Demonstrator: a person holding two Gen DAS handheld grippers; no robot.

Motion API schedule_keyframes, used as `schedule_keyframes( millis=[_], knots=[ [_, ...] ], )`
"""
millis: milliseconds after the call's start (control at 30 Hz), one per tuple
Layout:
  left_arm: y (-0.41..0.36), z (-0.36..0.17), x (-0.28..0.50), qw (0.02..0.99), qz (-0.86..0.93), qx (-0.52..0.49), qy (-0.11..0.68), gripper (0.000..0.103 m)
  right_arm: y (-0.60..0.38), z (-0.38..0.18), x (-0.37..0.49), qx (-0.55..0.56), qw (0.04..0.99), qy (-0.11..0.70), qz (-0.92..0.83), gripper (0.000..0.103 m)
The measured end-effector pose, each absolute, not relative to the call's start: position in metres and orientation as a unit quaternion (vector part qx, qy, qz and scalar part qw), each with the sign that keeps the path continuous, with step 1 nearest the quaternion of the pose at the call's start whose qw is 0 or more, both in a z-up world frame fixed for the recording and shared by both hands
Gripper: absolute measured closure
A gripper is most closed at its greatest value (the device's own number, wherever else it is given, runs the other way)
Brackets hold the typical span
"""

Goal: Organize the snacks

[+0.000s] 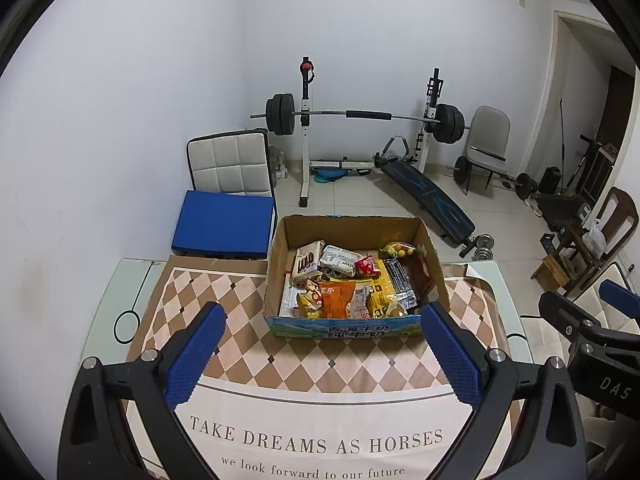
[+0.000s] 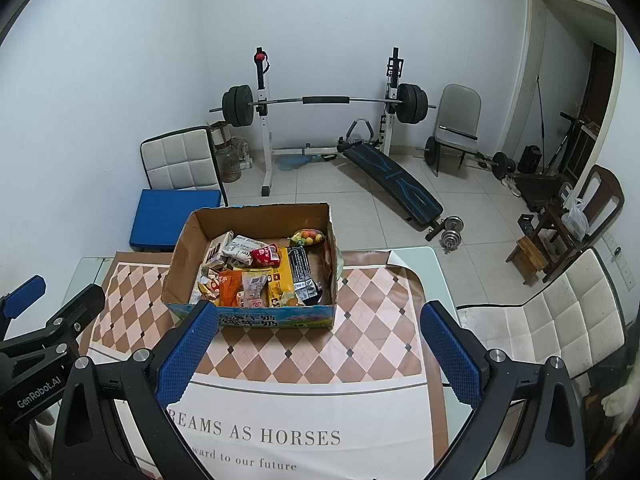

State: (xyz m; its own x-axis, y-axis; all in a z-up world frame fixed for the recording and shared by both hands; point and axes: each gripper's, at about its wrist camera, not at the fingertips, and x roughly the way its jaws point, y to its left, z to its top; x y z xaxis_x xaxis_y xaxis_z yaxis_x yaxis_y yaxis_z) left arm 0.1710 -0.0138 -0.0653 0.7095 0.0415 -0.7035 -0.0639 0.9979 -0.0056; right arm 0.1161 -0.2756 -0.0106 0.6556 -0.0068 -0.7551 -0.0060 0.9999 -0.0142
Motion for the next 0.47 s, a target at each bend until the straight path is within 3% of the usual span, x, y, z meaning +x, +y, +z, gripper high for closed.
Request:
schedule_keyframes(
  millis=[467],
  knots=[
    [-0.018,-0.054,0.170,0.928,0.030,-0.012,0.372,0.003,-0.276,-0.011,0.116,-0.007,0.910,0.415,0.001,0.000]
  ],
)
